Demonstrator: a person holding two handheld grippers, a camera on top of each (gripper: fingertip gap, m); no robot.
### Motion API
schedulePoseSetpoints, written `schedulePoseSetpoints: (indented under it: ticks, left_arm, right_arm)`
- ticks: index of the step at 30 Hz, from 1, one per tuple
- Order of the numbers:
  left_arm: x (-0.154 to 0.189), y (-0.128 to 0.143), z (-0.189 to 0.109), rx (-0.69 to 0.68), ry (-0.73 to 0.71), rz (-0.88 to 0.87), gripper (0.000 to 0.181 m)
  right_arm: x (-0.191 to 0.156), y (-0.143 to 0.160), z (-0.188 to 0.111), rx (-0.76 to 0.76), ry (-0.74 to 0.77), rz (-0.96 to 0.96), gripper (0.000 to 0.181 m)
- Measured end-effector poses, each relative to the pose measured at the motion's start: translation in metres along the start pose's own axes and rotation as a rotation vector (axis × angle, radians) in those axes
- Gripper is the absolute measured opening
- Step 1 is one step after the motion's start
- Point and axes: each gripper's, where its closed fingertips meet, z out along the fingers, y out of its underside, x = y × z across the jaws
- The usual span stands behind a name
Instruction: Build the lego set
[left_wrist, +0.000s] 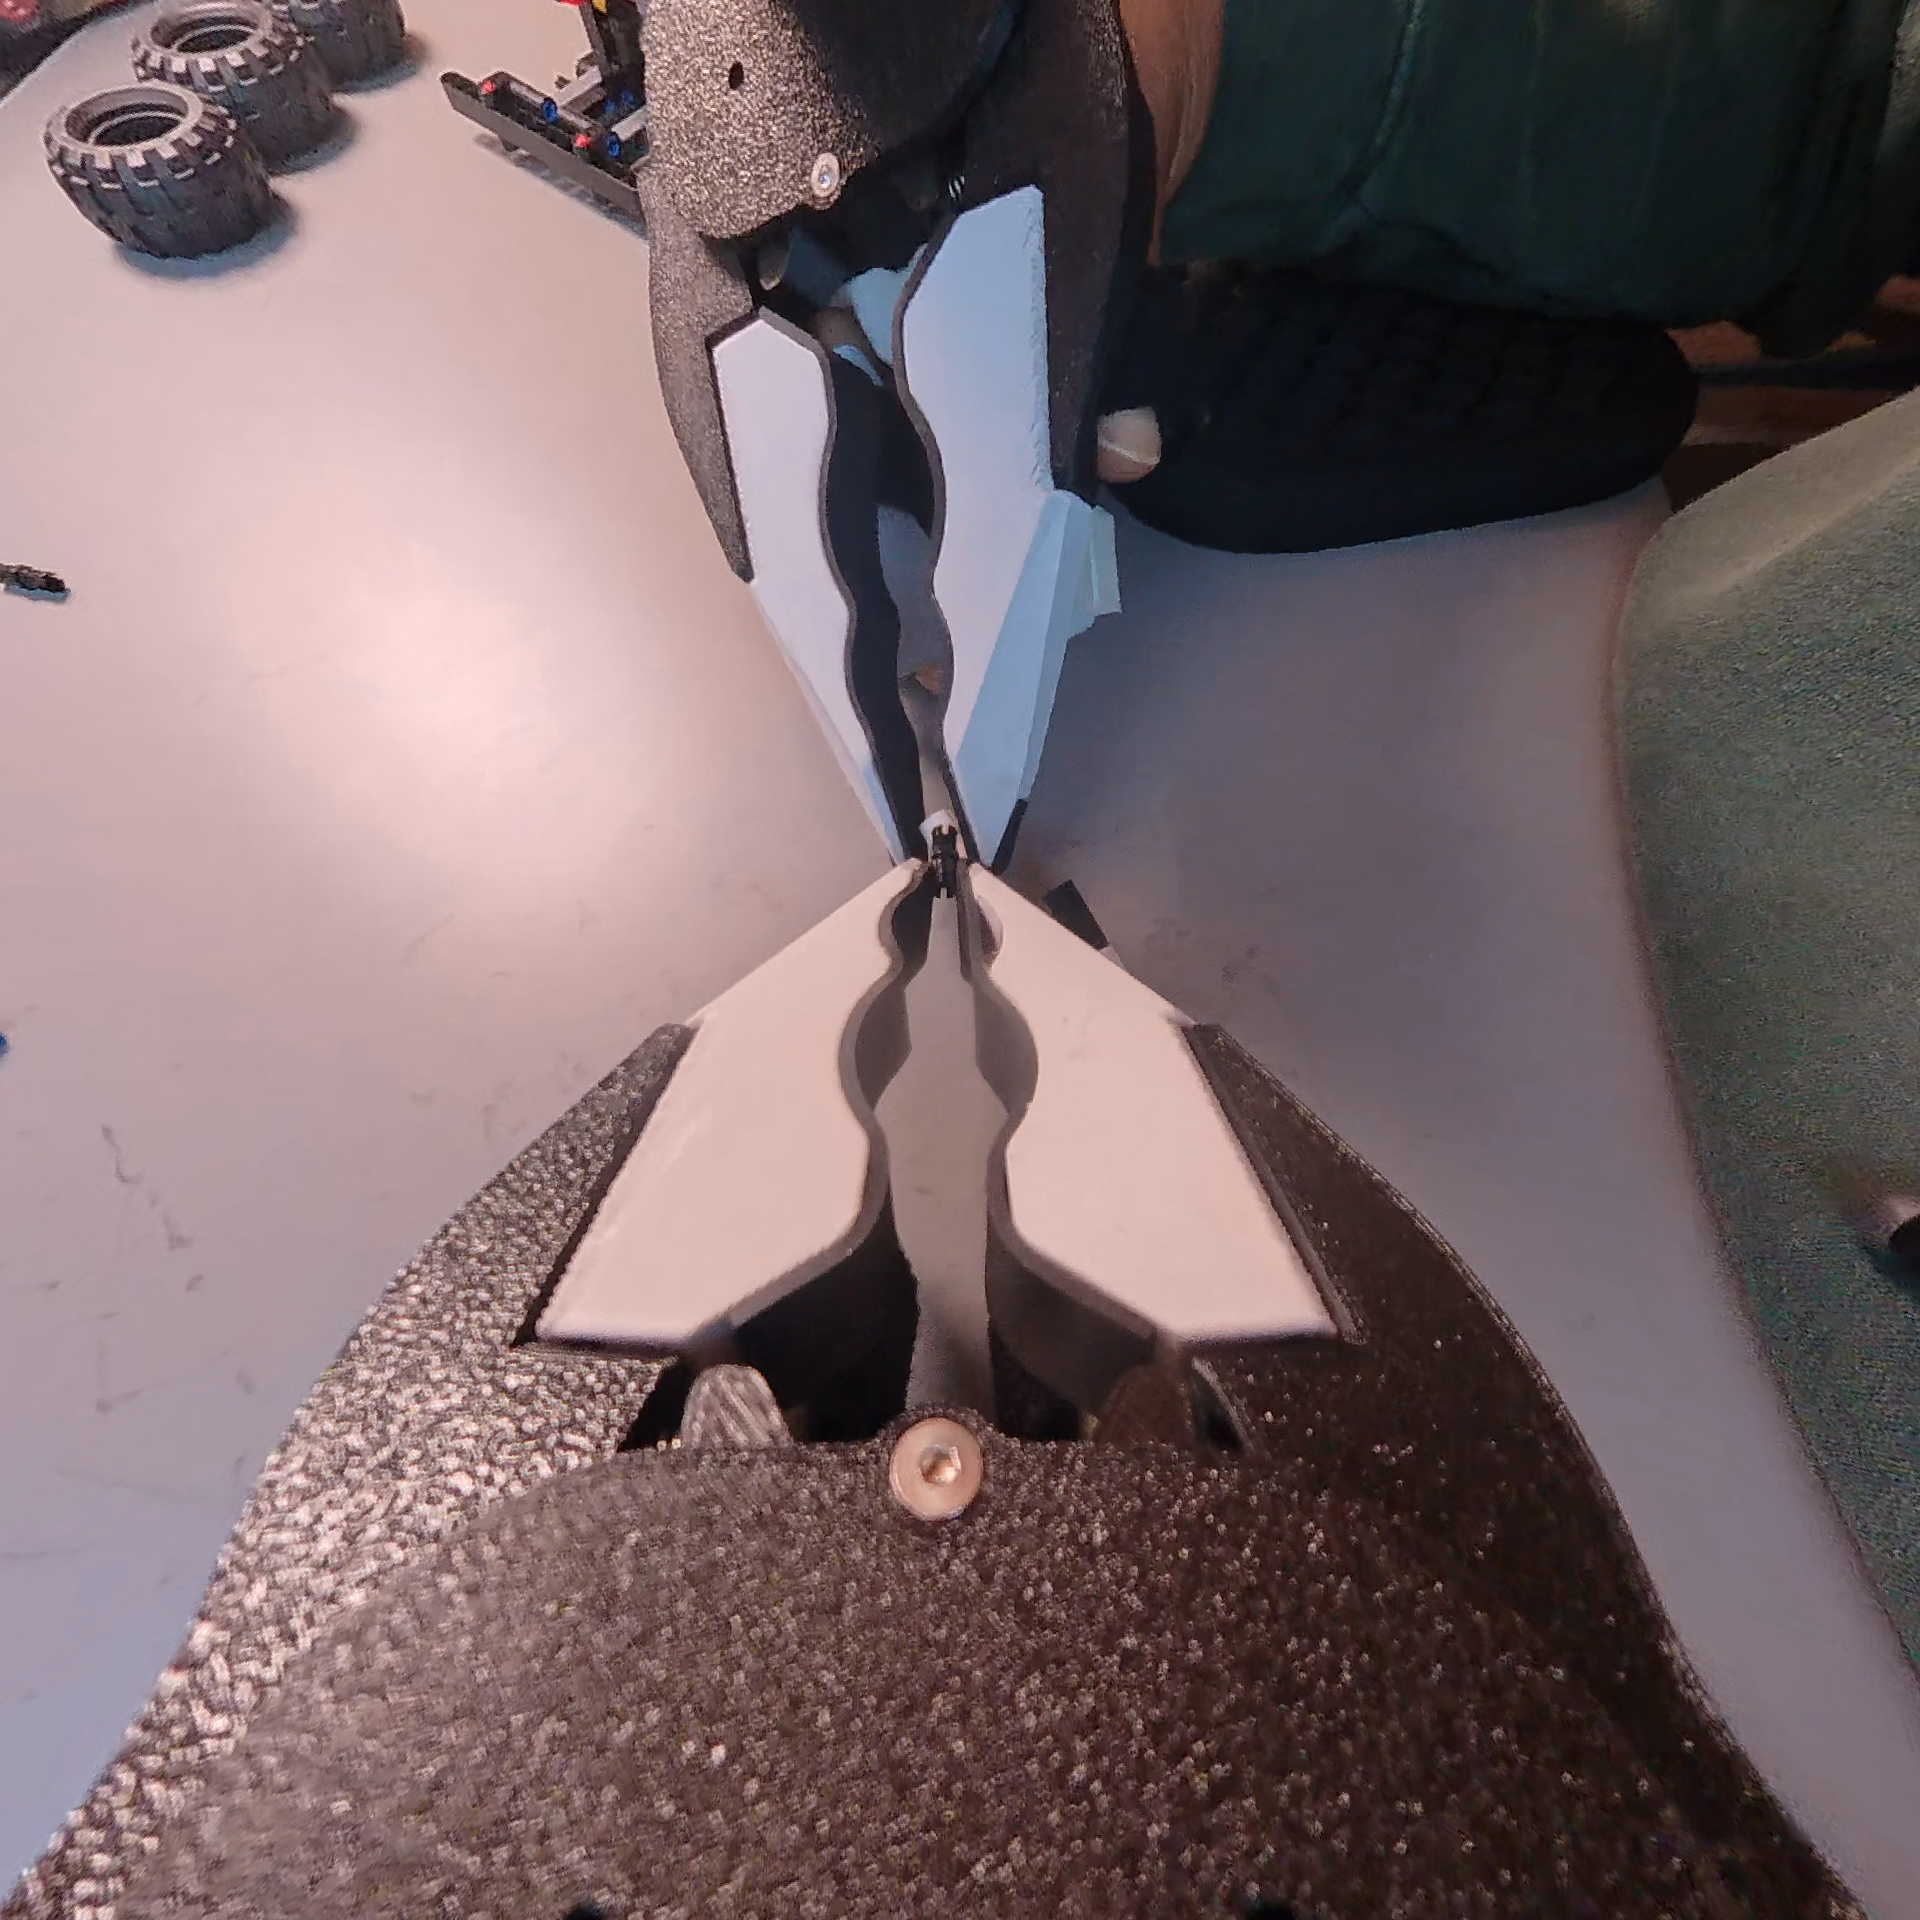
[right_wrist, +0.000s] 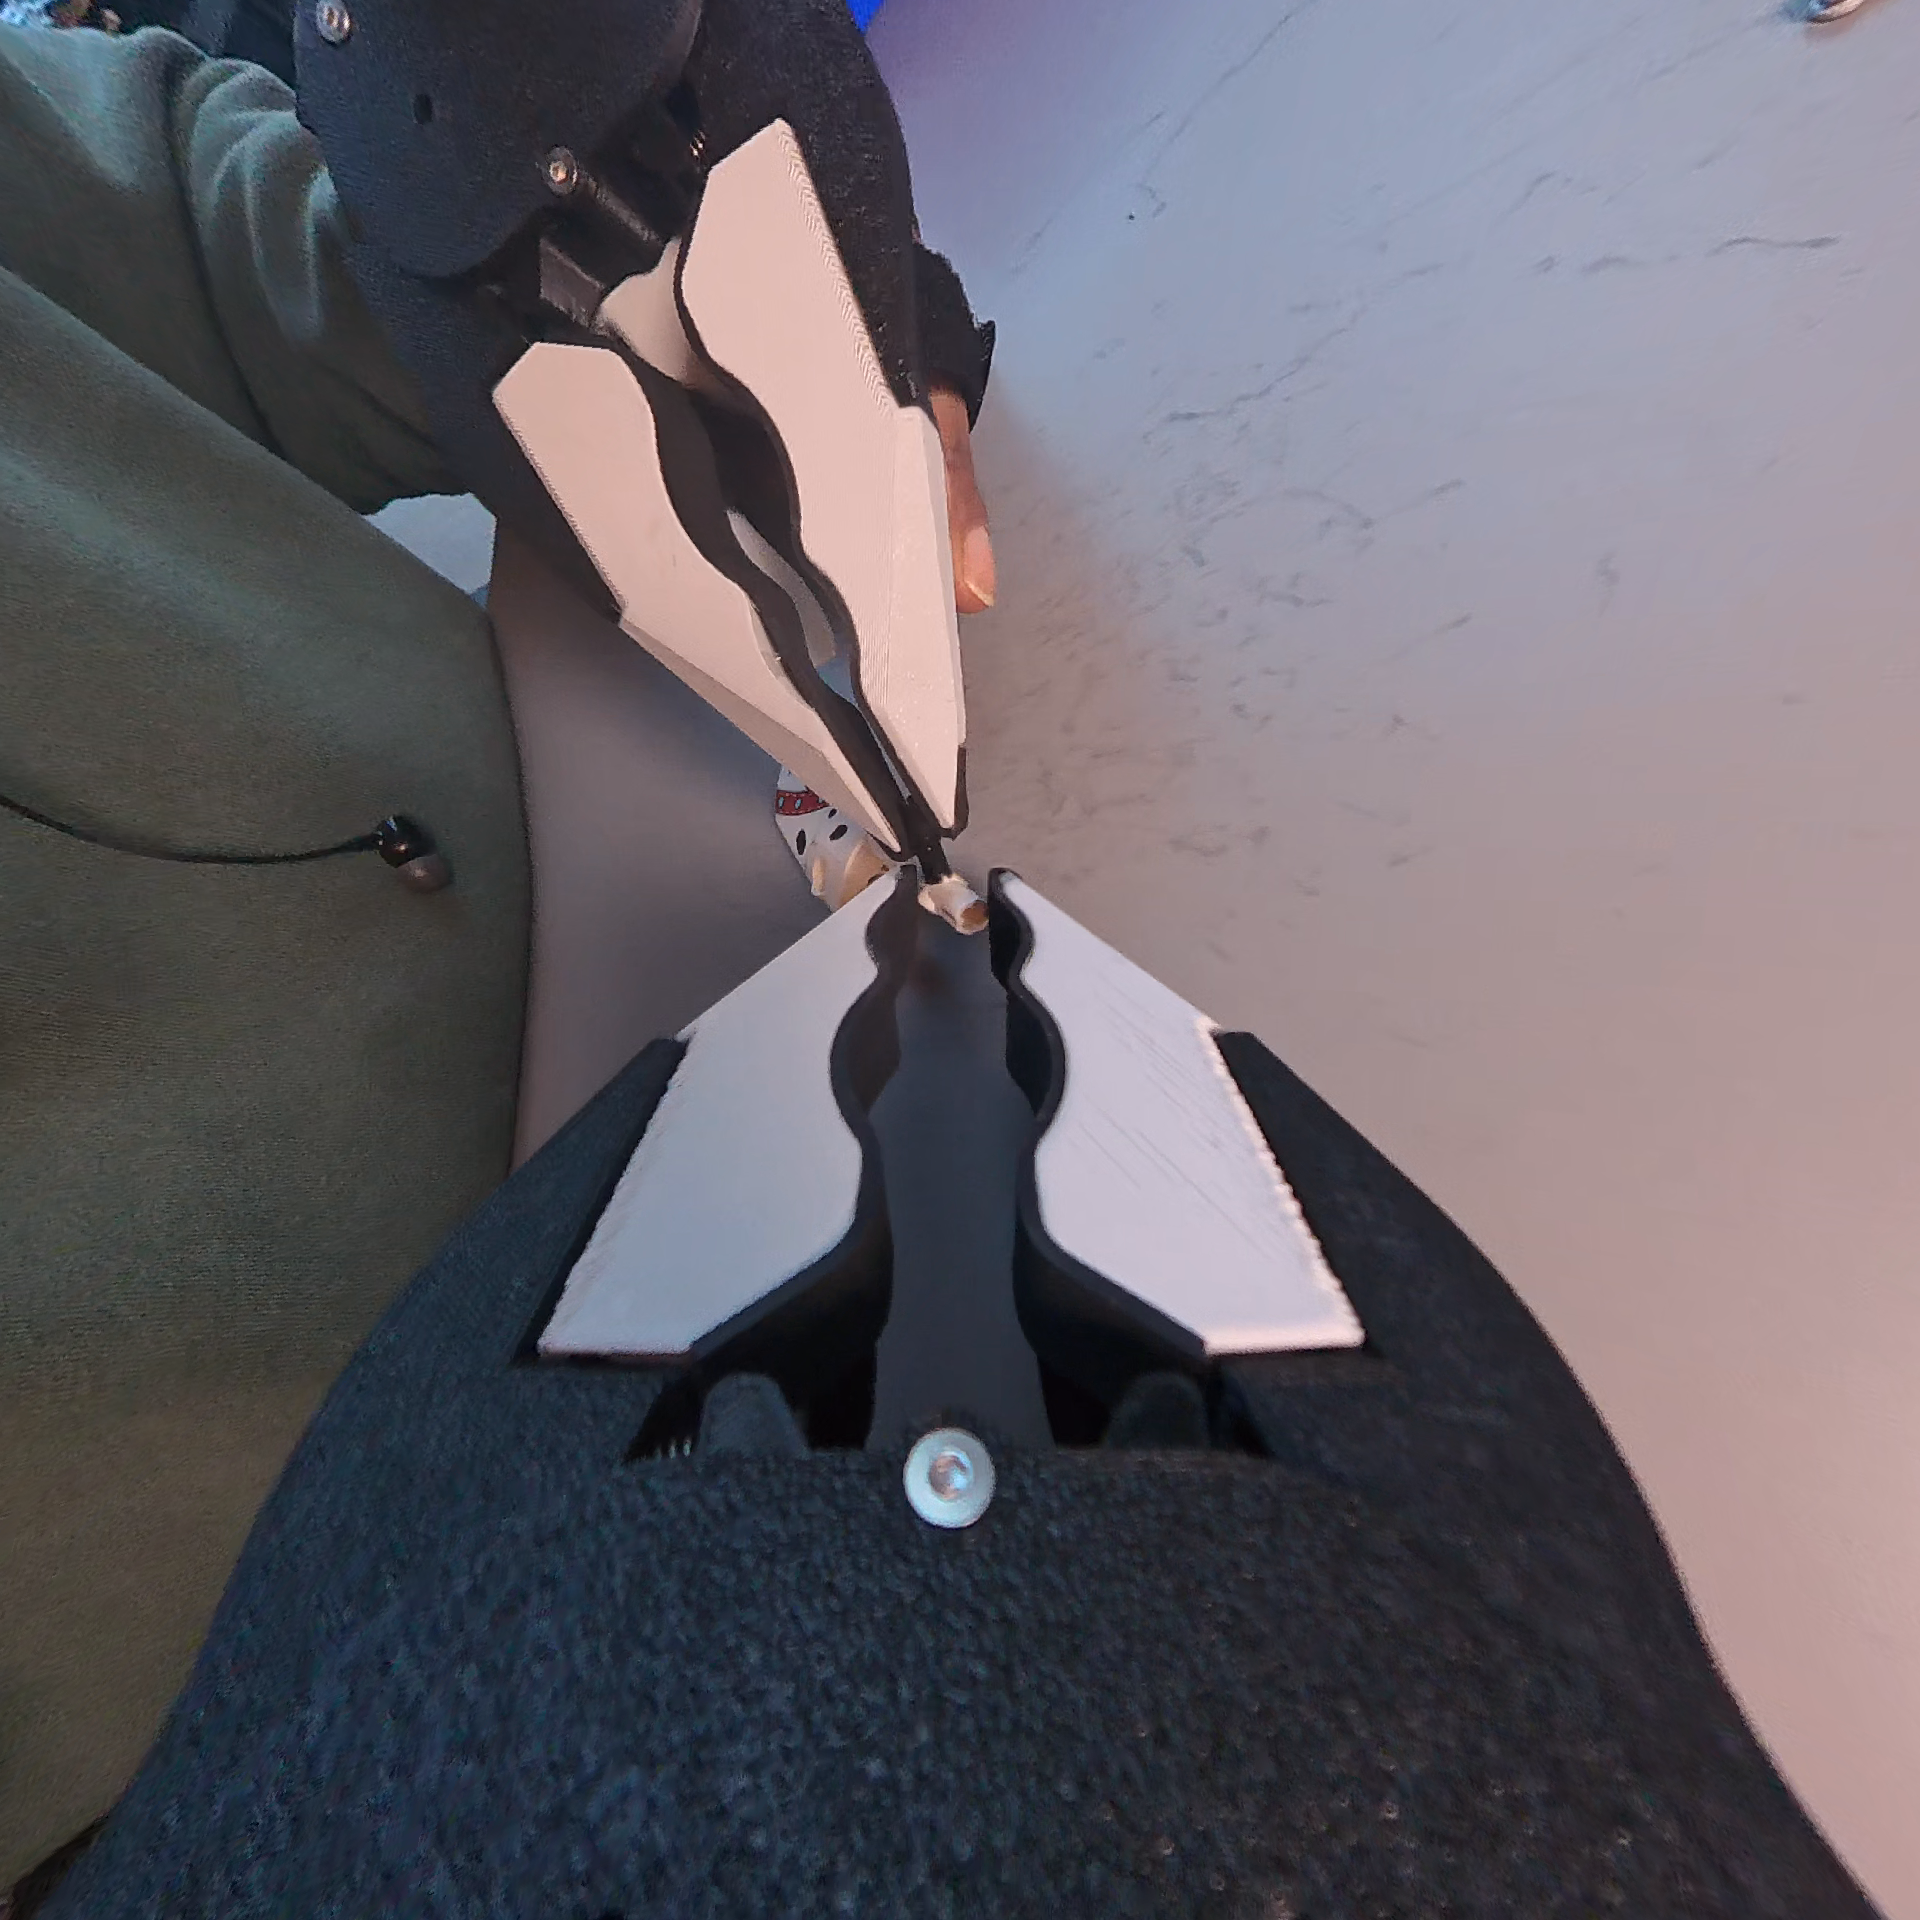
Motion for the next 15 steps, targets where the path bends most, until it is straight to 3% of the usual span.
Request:
schedulePoseSetpoints:
  ticks: [5, 11, 15]
  left_arm:
    - [0.003, 0.000, -0.007, 0.018, 0.055, -0.027, 0.004]
    - [0.011, -0.010, -0.020, 0.090, 0.133, -0.019, 0.004]
    - [0.018, -0.015, -0.023, 0.089, 0.153, 0.017, 0.004]
  right_arm:
    - [-0.008, -0.001, -0.002, 0.013, -0.052, -0.037, 0.010]
    - [-0.026, -0.008, -0.013, 0.027, -0.129, -0.231, 0.006]
    - [-0.033, -0.019, -0.016, 0.029, -0.099, -0.361, 0.006]
